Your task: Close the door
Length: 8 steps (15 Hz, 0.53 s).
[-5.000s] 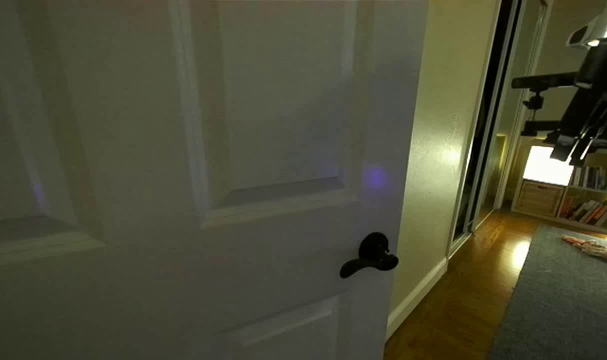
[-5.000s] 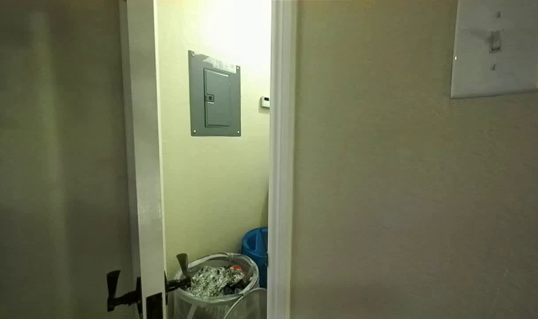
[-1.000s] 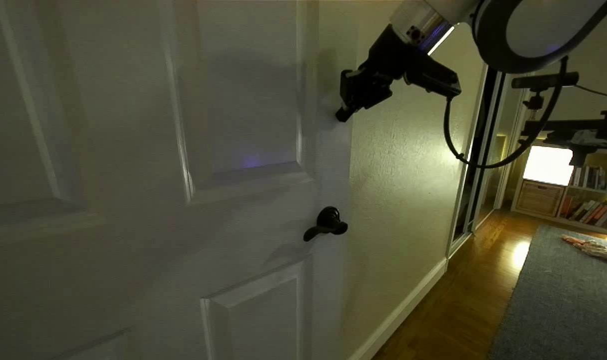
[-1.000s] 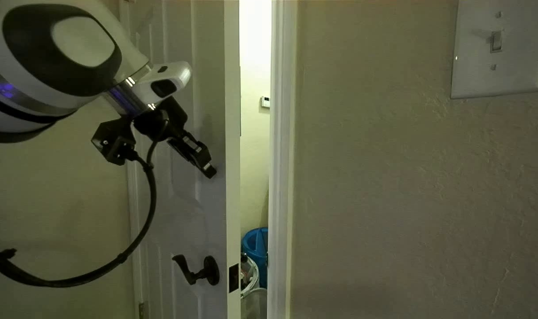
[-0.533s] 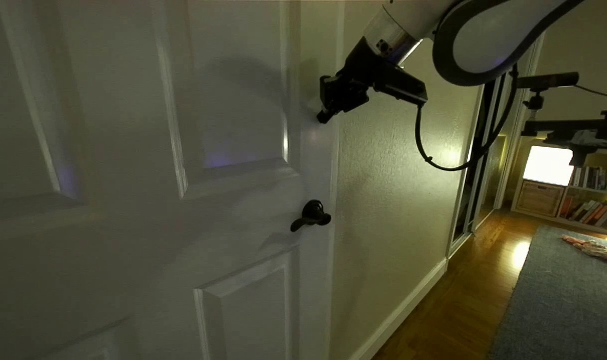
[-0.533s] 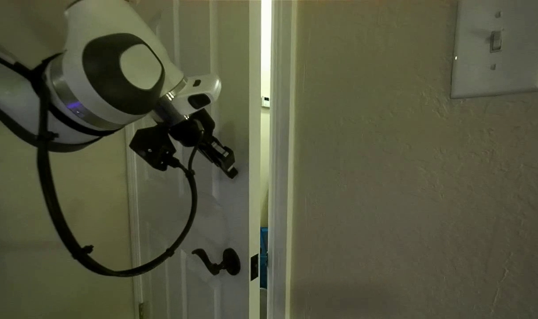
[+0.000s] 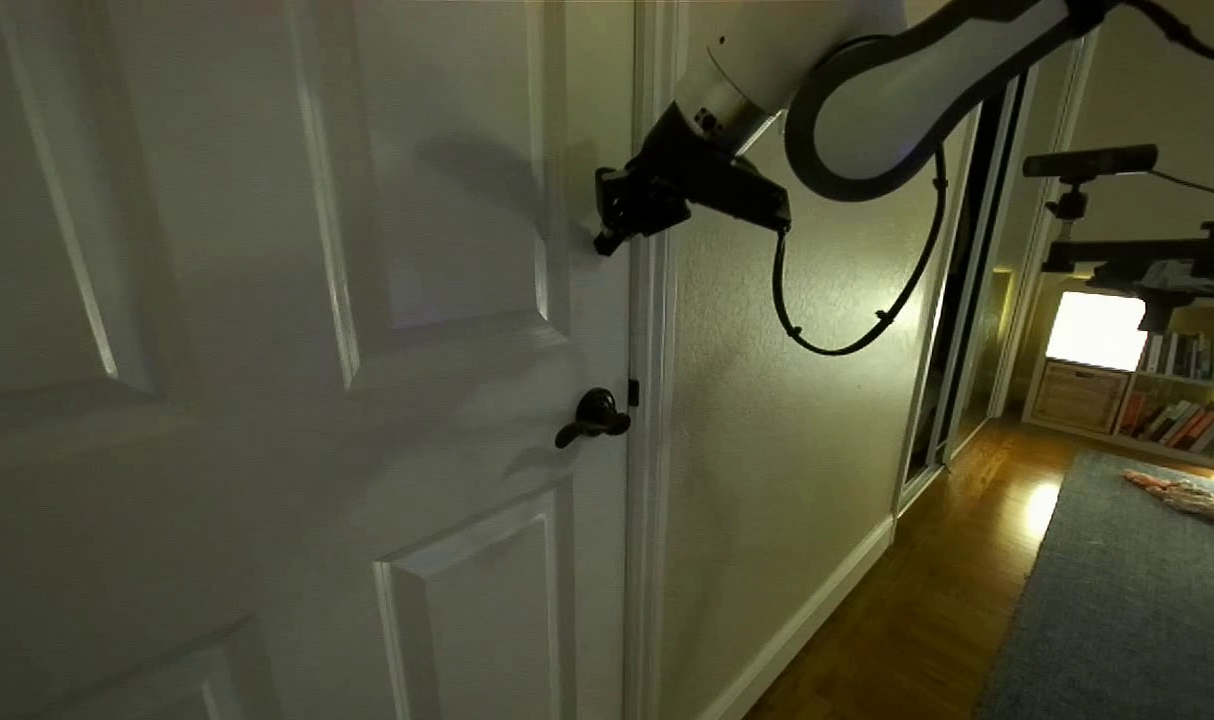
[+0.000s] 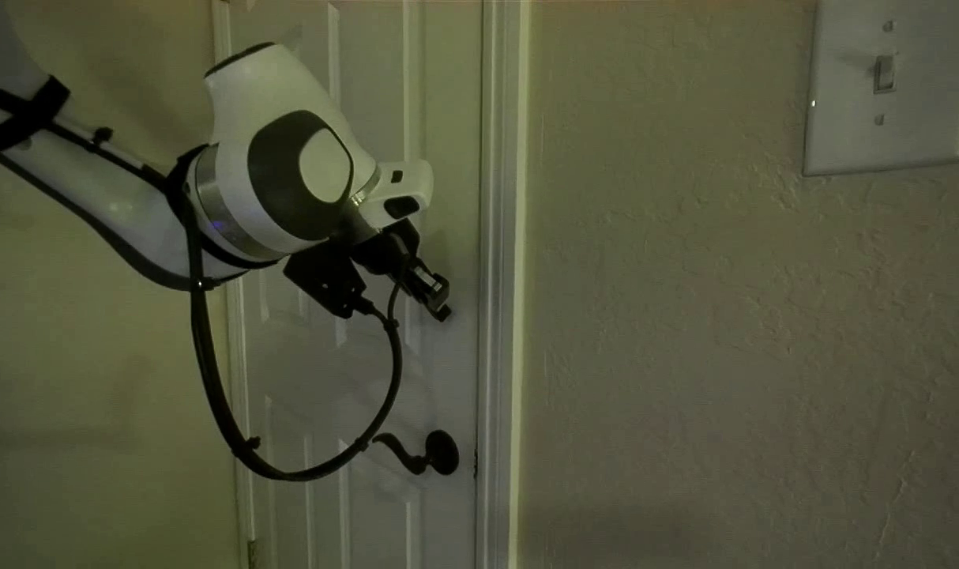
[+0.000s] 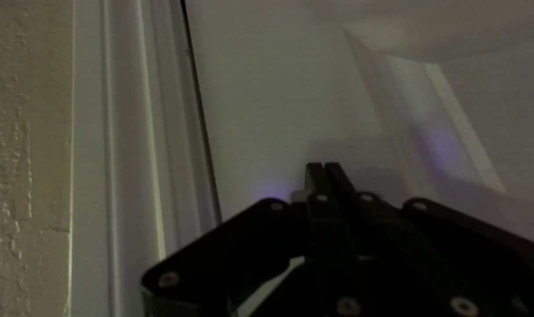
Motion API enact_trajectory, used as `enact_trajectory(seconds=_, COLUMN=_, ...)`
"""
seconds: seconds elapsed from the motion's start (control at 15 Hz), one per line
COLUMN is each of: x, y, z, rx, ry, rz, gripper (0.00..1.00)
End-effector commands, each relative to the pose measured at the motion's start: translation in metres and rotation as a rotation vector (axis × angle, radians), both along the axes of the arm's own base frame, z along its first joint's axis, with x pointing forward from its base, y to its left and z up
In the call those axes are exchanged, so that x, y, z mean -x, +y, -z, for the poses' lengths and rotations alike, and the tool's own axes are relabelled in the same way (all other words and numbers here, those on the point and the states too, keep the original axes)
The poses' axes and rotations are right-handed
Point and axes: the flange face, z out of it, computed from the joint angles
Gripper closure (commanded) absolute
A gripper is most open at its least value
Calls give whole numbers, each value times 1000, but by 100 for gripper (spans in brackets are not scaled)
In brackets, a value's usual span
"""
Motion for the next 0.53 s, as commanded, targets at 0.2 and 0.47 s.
enact_trajectory(seconds=0.2, x=-10, y=4, z=1, rx=20, ry=44, rz=-6, gripper=97)
enact_trajectory(seconds=0.47, x=21, y=1, z=11, rx=37, ry=214, rz=-58, gripper=55)
